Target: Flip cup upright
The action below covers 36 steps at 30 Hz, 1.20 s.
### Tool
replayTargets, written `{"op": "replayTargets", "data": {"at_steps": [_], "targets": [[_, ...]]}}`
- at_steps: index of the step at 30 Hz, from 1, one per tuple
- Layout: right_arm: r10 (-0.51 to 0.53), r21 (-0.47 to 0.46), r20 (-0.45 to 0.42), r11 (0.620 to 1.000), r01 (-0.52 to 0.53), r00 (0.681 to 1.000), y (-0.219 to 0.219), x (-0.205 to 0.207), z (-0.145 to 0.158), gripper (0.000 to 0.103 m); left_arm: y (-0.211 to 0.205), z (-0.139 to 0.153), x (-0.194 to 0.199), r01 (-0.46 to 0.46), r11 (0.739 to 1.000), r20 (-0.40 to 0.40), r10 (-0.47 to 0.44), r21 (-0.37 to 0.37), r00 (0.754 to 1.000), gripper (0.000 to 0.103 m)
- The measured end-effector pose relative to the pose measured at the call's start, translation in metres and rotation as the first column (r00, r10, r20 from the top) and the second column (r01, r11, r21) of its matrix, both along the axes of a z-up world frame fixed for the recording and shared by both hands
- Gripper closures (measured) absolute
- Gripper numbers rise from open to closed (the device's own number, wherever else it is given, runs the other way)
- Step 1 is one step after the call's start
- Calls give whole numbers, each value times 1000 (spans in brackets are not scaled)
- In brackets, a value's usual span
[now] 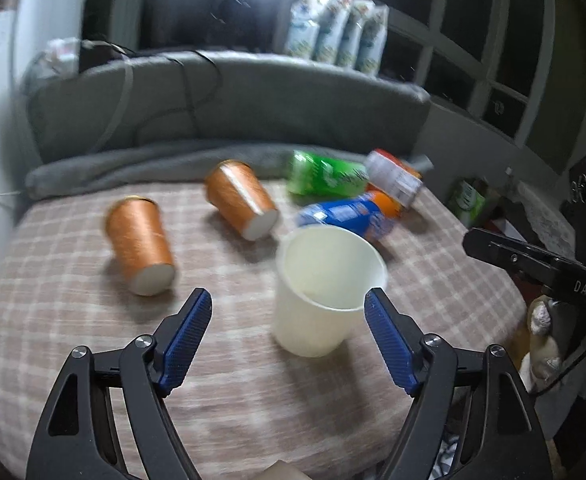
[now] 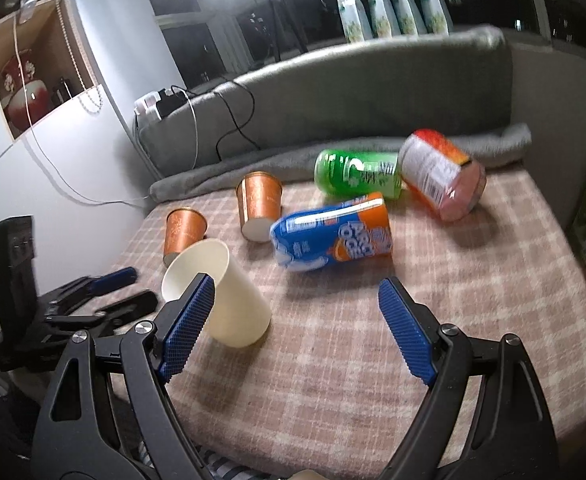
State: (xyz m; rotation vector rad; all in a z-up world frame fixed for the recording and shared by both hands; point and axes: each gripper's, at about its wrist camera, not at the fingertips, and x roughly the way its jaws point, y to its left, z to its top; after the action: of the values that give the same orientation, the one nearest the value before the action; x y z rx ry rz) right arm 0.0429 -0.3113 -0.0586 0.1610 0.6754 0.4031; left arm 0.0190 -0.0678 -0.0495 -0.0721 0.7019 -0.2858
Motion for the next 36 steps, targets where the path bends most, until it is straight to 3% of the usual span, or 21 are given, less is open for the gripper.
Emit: {"op": "replayTargets", "data": {"at_steps": [5, 11, 15, 17, 22, 27, 36], "targets": [[-32, -60, 84, 998, 37, 996, 10, -7, 11, 11, 24, 16, -15, -118, 993, 103, 119, -12, 988, 24], [-89, -111, 155, 988, 106, 984, 19, -12, 20, 9, 45, 36, -29, -279, 960, 257, 269, 2, 928, 23], [-135, -143, 205, 976, 167, 969, 23, -16, 26, 8, 51, 43, -35, -327, 945, 310, 308, 9, 899, 22], [-164, -157, 243, 966, 205, 956, 25, -19, 30, 0, 53, 46, -39, -343, 939, 332, 319, 16, 888, 22], [-202, -184, 324, 945, 271, 924, 29, -27, 38, 0, 48, 54, -46, -363, 931, 389, 322, 34, 863, 22], [-205, -181, 330, 944, 275, 921, 29, -27, 40, 0, 44, 60, -51, -353, 935, 419, 308, 30, 854, 14], [-233, -158, 330, 942, 297, 915, 26, -27, 42, 0, 42, 62, -50, -341, 940, 408, 303, 22, 862, 11]]}}
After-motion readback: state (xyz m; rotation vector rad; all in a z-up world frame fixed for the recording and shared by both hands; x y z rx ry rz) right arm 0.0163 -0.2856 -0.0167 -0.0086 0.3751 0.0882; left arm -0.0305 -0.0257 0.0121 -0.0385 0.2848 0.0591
